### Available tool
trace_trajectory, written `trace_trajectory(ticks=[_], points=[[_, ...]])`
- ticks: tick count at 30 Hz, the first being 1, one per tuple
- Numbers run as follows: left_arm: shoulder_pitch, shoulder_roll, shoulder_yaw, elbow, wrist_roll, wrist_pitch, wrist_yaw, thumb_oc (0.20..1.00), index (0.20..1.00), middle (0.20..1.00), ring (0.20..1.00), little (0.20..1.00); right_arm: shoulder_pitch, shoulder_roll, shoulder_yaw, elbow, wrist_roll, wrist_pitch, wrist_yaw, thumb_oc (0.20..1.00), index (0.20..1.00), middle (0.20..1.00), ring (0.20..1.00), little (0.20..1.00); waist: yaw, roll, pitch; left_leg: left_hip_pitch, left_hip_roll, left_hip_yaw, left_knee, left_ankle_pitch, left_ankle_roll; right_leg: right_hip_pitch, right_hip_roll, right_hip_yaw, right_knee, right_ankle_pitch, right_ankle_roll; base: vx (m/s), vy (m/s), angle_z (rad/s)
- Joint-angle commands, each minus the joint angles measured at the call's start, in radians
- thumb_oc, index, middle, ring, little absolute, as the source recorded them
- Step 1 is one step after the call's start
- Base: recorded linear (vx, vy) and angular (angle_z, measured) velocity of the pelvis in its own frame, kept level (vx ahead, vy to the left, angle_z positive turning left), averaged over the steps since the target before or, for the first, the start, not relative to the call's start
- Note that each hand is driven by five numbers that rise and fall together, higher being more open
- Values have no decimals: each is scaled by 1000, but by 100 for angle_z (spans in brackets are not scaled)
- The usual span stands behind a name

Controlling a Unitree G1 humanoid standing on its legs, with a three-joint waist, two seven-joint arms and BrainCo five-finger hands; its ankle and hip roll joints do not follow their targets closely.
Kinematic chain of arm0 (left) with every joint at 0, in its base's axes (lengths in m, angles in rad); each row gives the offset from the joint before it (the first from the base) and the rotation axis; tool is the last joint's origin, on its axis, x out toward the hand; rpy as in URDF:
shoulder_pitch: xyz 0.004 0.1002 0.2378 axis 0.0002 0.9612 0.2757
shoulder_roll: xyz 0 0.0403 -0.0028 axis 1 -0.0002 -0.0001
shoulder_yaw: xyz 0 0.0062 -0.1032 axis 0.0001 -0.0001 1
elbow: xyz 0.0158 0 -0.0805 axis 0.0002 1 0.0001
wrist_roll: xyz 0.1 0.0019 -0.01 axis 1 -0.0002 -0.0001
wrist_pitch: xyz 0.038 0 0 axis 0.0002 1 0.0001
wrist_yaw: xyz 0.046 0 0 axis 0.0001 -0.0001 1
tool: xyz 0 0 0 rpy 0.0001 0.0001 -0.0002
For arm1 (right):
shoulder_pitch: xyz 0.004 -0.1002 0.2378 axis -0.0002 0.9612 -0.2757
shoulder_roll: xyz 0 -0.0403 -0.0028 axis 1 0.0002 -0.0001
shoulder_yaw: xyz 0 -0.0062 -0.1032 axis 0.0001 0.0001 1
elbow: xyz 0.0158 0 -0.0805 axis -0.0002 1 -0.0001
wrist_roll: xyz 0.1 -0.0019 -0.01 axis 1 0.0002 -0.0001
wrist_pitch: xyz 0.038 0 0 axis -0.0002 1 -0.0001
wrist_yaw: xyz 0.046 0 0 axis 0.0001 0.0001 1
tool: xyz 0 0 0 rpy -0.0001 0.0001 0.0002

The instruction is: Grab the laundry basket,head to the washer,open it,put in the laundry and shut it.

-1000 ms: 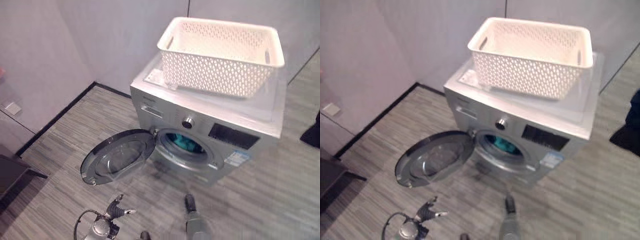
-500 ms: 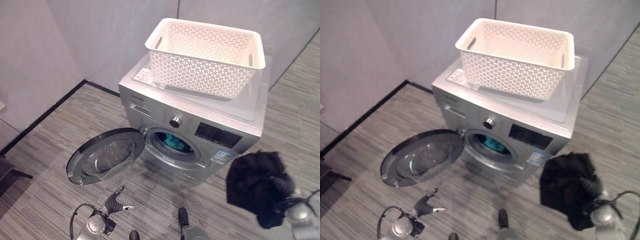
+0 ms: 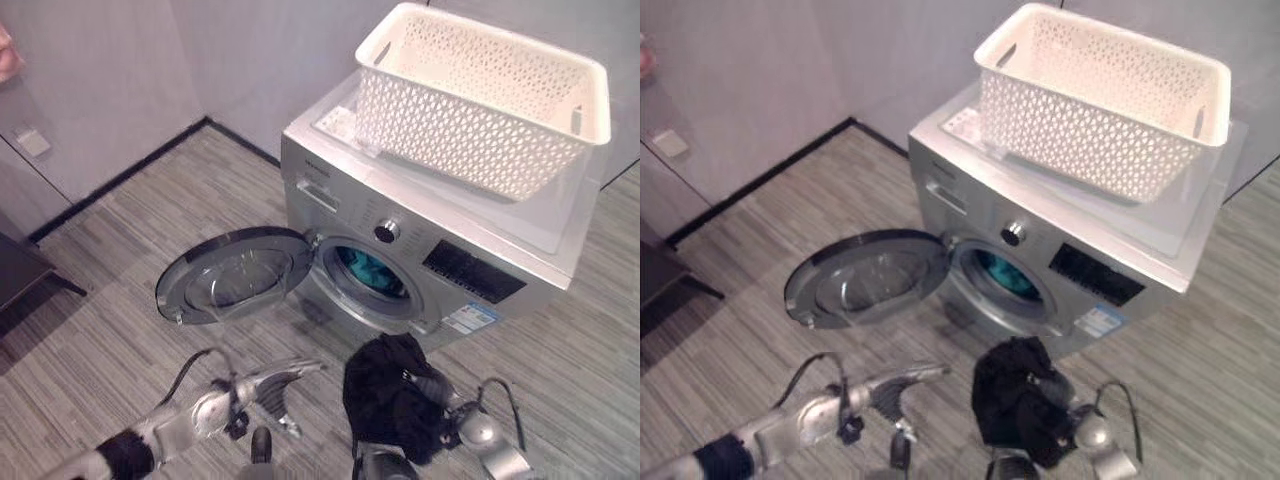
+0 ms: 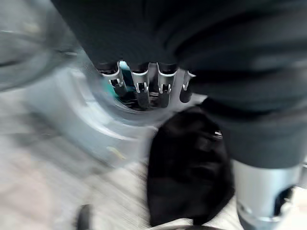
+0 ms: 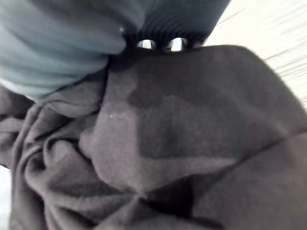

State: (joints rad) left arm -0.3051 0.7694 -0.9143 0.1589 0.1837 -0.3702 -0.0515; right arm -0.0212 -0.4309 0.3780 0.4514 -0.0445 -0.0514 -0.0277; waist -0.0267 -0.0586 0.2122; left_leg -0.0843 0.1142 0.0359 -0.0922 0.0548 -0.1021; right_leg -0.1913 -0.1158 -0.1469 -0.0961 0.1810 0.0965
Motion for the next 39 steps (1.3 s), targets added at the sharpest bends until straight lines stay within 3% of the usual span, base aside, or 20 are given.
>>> trace_trajectory(ticks=[1, 7, 11, 15, 28, 39], points=[[-104, -22, -4, 1, -94, -43, 42, 1000, 1000, 1000, 1000, 1000, -118, -31, -31, -50, 97, -70, -60, 200, 200, 200, 200, 200, -8, 1, 76, -71, 33, -11, 5, -20, -9, 88, -39, -46, 68, -198, 74, -152, -42, 4], [-238, -184, -31, 118, -126, -16, 102, 1000, 1000, 1000, 1000, 1000, -366, -12, 14, -14, 210, -89, -147, 200, 200, 200, 200, 200, -3, -2, 132, -143, 43, -2, 5, 12, -23, 0, -36, -43, 101, -181, 69, -126, -17, 3], [-274, -324, 33, 286, -104, 28, 164, 1000, 1000, 1000, 1000, 1000, -517, -1, 32, -30, 246, -95, -190, 200, 200, 200, 200, 200, 0, -17, 155, -177, 52, 14, 5, 22, -26, -53, -30, -24, 104, -164, 67, -70, -8, -5], [-305, -410, 76, 357, -143, 42, 201, 1000, 1000, 1000, 1000, 1000, -569, -1, 21, -57, 273, -102, -216, 200, 200, 200, 200, 200, -5, -22, 178, -202, 55, 15, 5, 30, -32, -80, -36, -31, 112, -161, 66, -50, -17, -11], [-405, -524, 112, 444, -220, 55, 248, 1000, 1000, 1000, 1000, 1000, -590, 11, -6, -141, 306, -120, -257, 200, 200, 200, 200, 200, -29, -50, 220, -241, 68, 24, 5, 37, -43, -129, -31, -43, 121, -151, 64, -26, -15, 0], [-430, -572, 118, 443, -281, 35, 269, 1000, 1000, 1000, 1000, 1000, -612, -13, -37, -207, 349, -155, -298, 200, 200, 200, 200, 200, -52, -28, 243, -295, 65, 32, 5, 48, -56, -190, -30, -36, 141, -154, 61, -23, -26, 1]])
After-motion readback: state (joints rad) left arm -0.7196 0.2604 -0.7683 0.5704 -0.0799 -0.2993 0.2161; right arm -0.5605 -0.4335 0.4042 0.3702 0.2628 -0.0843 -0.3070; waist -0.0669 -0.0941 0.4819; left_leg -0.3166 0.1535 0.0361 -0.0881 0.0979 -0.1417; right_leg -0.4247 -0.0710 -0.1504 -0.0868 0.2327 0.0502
